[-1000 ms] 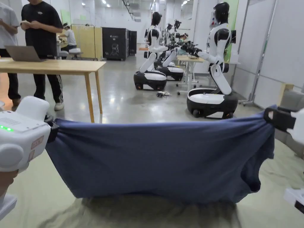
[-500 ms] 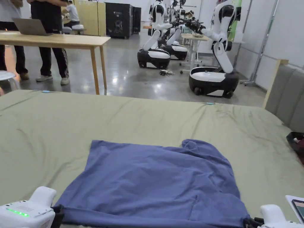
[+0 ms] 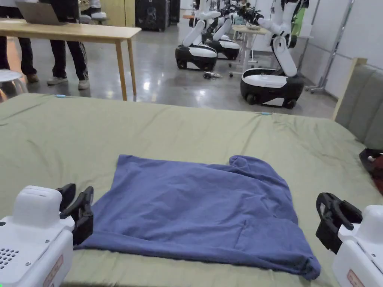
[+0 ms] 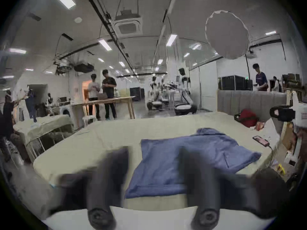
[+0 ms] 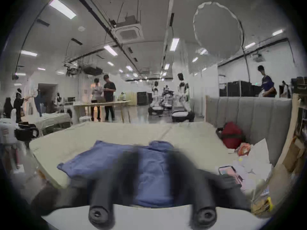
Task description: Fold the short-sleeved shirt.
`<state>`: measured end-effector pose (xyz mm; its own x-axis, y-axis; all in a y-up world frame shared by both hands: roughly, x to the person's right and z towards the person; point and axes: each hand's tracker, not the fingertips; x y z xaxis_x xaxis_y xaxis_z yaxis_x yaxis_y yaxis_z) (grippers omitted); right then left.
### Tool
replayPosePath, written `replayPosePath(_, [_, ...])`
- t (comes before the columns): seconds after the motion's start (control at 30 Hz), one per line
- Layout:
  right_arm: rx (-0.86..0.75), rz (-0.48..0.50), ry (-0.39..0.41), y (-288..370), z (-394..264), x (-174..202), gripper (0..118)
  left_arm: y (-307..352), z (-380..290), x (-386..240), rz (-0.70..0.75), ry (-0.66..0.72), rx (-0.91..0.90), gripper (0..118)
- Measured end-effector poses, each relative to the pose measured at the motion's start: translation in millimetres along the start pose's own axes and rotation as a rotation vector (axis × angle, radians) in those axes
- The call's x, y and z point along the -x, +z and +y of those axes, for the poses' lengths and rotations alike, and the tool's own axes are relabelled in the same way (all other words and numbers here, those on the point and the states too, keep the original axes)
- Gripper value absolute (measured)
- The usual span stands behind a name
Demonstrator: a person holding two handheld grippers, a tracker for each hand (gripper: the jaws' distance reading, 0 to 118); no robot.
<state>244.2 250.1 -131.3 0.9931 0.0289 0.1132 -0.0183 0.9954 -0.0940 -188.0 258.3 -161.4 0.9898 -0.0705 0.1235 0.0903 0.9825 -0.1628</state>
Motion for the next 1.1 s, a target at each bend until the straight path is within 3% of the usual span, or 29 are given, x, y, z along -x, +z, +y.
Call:
replayPosePath(0.03, [-0.002,0.004,0.01,-1,-5,5,1,-4,-4,1,0.019,-0.017,0.024,0])
replayPosePath(0.1, [0.077,0.091,-0.005,-8,-7,4,1,-12,-14,10,-0.037,-0.003,0.074,0])
replayPosePath(0.23, [0.092,0.061,0.03,-11,-17,5,1,-29,-31,35,0.005,0.042,0.174,0])
replayPosePath(0.37, [0.155,0.059,0.007,-20,-29,-3,1,-56,-62,61,0.043,0.057,0.321,0])
replayPosePath(0.4, [0.176,0.056,-0.002,-25,-34,-6,1,-63,-72,66,0.04,0.052,0.347,9])
replayPosePath(0.43, [0.193,0.049,-0.011,-30,-38,-9,1,-68,-79,69,0.041,0.049,0.346,26])
replayPosePath(0.47, [0.224,0.04,-0.025,-37,-43,-12,1,-77,-89,73,0.043,0.04,0.368,76])
replayPosePath(0.5, [0.254,0.031,-0.039,-43,-47,-16,1,-84,-97,78,0.046,0.037,0.4,109])
replayPosePath(0.53, [0.278,0.02,-0.048,-48,-51,-20,1,-93,-104,82,0.049,0.05,0.462,118])
replayPosePath(0.77, [0.428,-0.026,0.007,-81,-75,-47,1,-143,-126,94,0.025,0.073,0.515,114])
replayPosePath(0.83, [0.469,-0.037,0.007,-89,-82,-57,1,-157,-128,94,0.009,0.073,0.531,109])
replayPosePath(0.87, [0.484,-0.044,0.004,-93,-84,-62,1,-162,-128,90,0.014,0.062,0.533,98])
replayPosePath(0.93, [0.505,-0.046,-0.018,-98,-87,-70,1,-176,-133,90,0.029,0.05,0.55,64])
replayPosePath(1.0, [0.521,-0.044,-0.02,-101,-90,-77,1,-189,-141,90,0.041,0.052,0.6,9])
replayPosePath(1.03, [0.525,-0.042,-0.019,-101,-92,-79,1,-191,-145,89,0.036,0.059,0.638,1])
replayPosePath(1.07, [0.527,-0.038,-0.017,-101,-93,-81,11,-191,-146,87,0.024,0.061,0.614,1])
replayPosePath(1.1, [0.526,-0.031,-0.019,-100,-95,-81,37,-187,-144,84,0.017,0.05,0.617,0])
